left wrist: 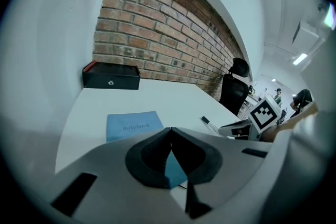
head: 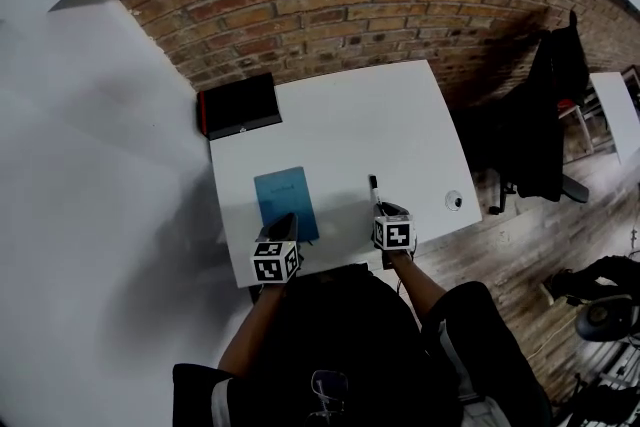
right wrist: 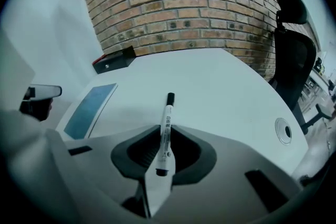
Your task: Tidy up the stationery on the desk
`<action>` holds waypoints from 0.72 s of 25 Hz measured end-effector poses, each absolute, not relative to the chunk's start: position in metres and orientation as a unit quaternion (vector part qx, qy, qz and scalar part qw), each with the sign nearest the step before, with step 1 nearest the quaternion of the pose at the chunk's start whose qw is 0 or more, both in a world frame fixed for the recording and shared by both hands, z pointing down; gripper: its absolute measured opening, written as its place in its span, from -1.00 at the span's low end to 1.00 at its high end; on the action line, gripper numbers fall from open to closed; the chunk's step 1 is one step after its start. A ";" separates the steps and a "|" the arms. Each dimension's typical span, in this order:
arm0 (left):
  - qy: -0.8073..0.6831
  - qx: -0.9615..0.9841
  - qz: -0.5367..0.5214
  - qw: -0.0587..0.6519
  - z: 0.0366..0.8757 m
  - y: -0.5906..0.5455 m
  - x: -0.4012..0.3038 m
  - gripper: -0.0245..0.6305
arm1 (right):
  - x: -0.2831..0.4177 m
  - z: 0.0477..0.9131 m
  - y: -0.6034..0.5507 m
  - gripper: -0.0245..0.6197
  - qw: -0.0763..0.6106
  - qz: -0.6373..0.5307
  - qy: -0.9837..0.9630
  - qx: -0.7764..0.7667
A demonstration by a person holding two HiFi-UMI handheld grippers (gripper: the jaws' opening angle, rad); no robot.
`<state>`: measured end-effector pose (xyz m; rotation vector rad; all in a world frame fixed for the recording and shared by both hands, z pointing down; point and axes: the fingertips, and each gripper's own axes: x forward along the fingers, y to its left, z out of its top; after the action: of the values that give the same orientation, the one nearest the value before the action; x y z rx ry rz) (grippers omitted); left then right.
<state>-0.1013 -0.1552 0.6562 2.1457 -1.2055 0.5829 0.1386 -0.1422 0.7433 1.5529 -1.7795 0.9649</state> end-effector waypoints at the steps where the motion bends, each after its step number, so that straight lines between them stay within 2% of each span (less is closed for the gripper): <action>1: -0.455 0.809 0.220 0.301 0.656 -0.155 -0.102 -0.88 | 0.138 0.741 -0.145 -0.70 0.288 0.360 -0.669 0.582; 18: -0.463 0.801 0.220 0.309 0.660 -0.152 -0.119 -0.88 | 0.125 0.759 -0.149 -0.69 0.309 0.405 -0.655 0.559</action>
<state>-0.1190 -0.1522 0.6605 2.1177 -1.2227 0.5806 0.1254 -0.1486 0.7593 1.4761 -1.7312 1.0692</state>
